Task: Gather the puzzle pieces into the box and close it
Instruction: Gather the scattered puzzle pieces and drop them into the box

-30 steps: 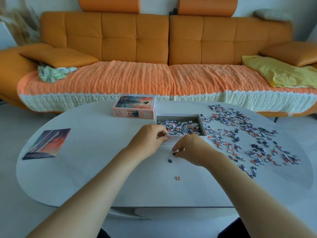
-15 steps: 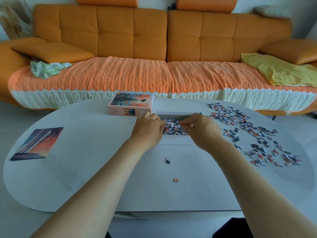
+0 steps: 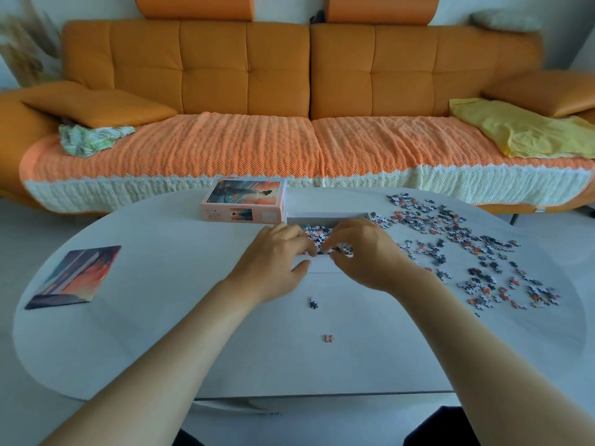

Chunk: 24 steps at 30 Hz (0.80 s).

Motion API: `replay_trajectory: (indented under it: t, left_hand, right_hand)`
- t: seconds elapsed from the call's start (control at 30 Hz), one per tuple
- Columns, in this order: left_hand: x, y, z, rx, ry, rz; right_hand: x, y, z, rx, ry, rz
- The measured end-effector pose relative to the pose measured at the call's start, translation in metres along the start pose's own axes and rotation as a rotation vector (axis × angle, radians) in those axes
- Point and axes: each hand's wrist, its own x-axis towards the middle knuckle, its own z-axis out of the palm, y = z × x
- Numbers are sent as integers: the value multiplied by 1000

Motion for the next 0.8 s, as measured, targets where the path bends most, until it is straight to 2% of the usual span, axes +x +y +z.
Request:
replay_trajectory:
  t: [0.07,0.2,0.3,0.47,0.67,0.8]
  left_hand:
    - [-8,8,-6,-66,-20,-17]
    - [-23,12,-2,-111,-287,-120]
    - [-31,13,9,-139,-348,-189]
    - [-31,18,13,-179,-306,-197]
    - [-30,21,11,-220,-329,-290]
    - [-29,22,10,-210,-344,-285]
  right_hand:
    - [-6,-10,-8,63,-134,24]
    - [-24,-23,-8,139,-512,104]
    - [-32,-27,2,158,-638,144]
    - [-40,-33,9,110,-582,141]
    - [-43,-30,3,88,-609,175]
    - [-40,-26,5,114,-459,235]
